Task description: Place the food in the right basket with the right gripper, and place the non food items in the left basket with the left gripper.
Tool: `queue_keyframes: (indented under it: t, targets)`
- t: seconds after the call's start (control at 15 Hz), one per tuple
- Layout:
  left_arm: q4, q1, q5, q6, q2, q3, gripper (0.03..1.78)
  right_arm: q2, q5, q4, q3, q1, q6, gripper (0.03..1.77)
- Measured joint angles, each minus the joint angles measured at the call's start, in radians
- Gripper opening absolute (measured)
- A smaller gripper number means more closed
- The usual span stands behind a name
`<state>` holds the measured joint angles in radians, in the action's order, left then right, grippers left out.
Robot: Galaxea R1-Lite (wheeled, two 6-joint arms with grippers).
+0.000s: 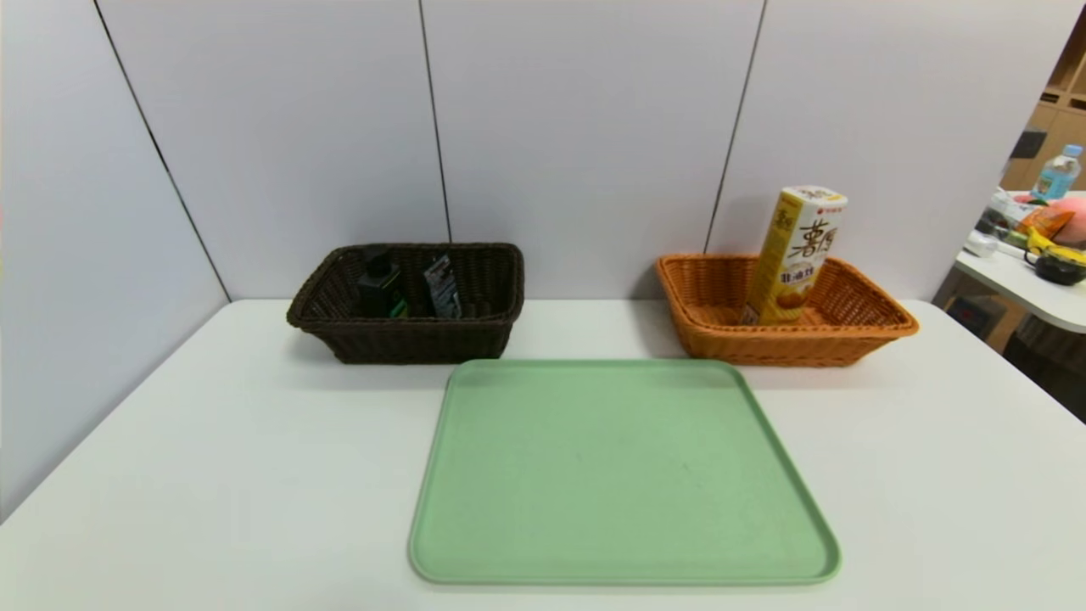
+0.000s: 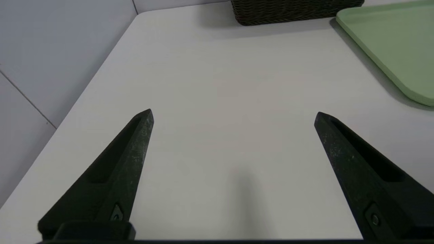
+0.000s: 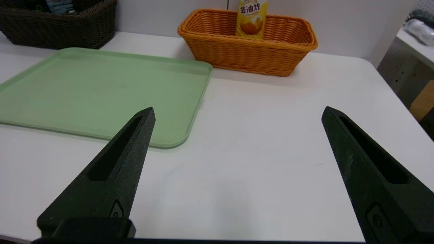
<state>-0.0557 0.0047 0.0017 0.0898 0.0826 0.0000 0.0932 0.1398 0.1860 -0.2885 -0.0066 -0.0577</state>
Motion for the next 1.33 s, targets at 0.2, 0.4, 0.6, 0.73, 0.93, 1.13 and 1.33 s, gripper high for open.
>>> queue_keyframes:
  t: [0.2,0.4,0.6,0.73,0.93,1.13,1.33]
  targets:
    - [0.061,-0.002,-0.009,-0.003,-0.049,0.000,1.69,-0.053,-0.003,-0.004,0.061,0.001,0.020,1.69]
    - [0.065,-0.002,-0.008,-0.022,-0.074,0.000,1.69,-0.083,-0.005,-0.011,0.094,0.002,0.024,1.69]
    - [0.065,-0.002,-0.006,-0.031,-0.080,0.000,1.69,-0.093,-0.024,-0.069,0.163,0.002,0.025,1.69]
    - [0.064,-0.002,-0.005,-0.039,-0.081,0.000,1.69,-0.094,-0.061,-0.094,0.208,0.002,0.025,1.69]
    - [0.064,-0.003,-0.004,-0.040,-0.081,0.000,1.69,-0.094,-0.099,-0.091,0.223,0.002,0.044,1.69]
    - [0.065,-0.003,-0.004,-0.040,-0.081,0.000,1.69,-0.094,-0.137,-0.090,0.227,0.002,0.060,1.69]
    - [0.065,-0.003,-0.004,-0.040,-0.082,0.000,1.69,-0.094,-0.139,-0.088,0.228,0.002,0.069,1.69]
